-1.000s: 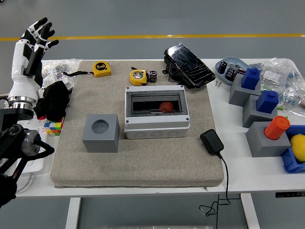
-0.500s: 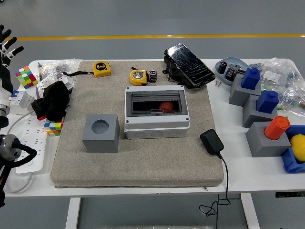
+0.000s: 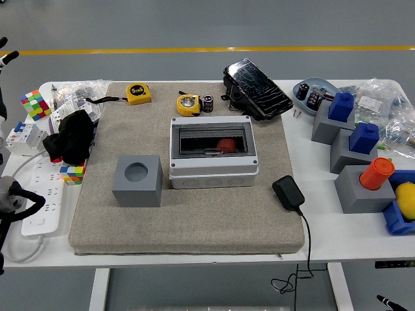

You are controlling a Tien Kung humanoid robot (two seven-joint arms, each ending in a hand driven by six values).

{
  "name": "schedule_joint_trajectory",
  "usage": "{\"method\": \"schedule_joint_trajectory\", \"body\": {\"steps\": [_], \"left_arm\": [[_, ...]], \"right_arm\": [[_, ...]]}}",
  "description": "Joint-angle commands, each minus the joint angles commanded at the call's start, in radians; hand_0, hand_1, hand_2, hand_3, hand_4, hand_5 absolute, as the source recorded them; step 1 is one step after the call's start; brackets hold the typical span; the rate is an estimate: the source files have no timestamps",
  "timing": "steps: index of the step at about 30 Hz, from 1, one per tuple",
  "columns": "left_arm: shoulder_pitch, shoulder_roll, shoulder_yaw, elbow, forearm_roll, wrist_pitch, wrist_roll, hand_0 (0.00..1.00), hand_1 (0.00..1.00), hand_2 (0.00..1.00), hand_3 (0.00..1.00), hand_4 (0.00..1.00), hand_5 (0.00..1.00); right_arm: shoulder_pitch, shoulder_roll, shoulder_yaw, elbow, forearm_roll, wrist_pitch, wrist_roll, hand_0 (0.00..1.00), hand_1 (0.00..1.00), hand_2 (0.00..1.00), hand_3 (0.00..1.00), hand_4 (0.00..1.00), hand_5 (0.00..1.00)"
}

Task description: Fetch the battery,place it into the box,close the lid of the box

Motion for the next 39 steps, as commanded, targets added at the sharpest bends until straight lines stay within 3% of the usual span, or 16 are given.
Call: {"method": "schedule_joint_trajectory", "body": {"steps": [5, 9, 17, 39], "left_arm": [[0.028, -0.010, 0.001, -0.014, 0.001, -0.002, 0.000, 0.554, 0.738, 0.772, 0.772, 0.998, 0.690], [0.036, -0.004, 0.004, -0.024, 0.003, -0.004, 0.003, 0.554, 0.738, 0.772, 0.772, 0.998, 0.690], [0.039, 0.006, 0.002, -0.036, 0.006, -0.006, 0.007, 0.529, 0.698, 0.765, 0.770, 0.998, 0.688], [0.051, 0.000, -0.004, -0.066, 0.031, -0.012, 0.031, 0.460, 0.644, 0.714, 0.764, 0.998, 0.697]], "right_arm": [[-0.022, -0.005, 0.018, 0.004, -0.010, -0.003, 0.001, 0.647, 0.678, 0.691, 0.630, 0.987, 0.553], [-0.025, 0.000, 0.019, 0.001, -0.010, 0.000, -0.001, 0.647, 0.678, 0.691, 0.630, 0.987, 0.553], [-0.021, 0.004, 0.028, 0.001, -0.011, 0.000, 0.000, 0.648, 0.678, 0.690, 0.630, 0.987, 0.553], [-0.027, 0.010, 0.034, -0.006, -0.008, -0.003, 0.002, 0.647, 0.678, 0.691, 0.632, 0.987, 0.554]]}}
